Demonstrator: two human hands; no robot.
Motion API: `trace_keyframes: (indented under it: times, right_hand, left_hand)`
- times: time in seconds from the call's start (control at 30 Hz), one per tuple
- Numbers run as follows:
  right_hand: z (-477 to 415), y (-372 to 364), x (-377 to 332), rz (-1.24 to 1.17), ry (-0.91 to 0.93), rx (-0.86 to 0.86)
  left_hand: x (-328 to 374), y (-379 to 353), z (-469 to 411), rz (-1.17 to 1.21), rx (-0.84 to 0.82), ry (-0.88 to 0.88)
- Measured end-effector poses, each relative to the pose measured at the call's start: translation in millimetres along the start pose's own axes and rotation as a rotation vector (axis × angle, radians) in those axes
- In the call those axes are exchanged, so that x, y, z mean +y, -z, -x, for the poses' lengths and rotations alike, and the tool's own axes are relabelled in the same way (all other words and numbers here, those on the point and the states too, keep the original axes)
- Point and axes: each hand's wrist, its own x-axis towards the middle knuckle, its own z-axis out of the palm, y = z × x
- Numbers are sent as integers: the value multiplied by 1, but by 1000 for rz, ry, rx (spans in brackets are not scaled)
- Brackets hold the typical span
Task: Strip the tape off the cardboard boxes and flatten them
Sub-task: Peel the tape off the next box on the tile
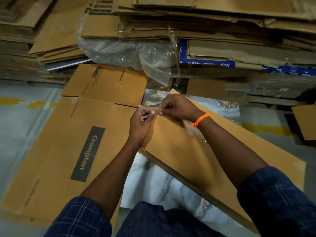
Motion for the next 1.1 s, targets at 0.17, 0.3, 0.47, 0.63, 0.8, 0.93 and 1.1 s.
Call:
trace_keyframes:
  times: [0.17, 0.3, 0.47, 0.63, 0.8, 0.93, 1.1]
  right_hand:
    - [-5, 5, -9, 12, -93, -86]
    - [-8, 19, -20, -157, -166, -215]
    - [5, 9, -16, -428, -196, -141]
    - [15, -6, -7, -649, -175, -61]
    - [14, -27, -20, -646, -131, 177]
    - [11, -34, -29, -600, -81, 265]
    - [8, -31, -17, -608, -198, 242]
  left_hand:
    - [-5, 1, -2, -23, -79, -20]
    - [-6, 8, -1, -15, -203, 3]
    - [-5, 7, 0, -75, -179, -41]
    - [-3, 4, 0, -131, -122, -65]
    - [-4, 4, -1, -103, -153, -67]
    - [-4, 8, 2, -82, -178, -47]
    - [-9, 8, -2, -27, -103, -23]
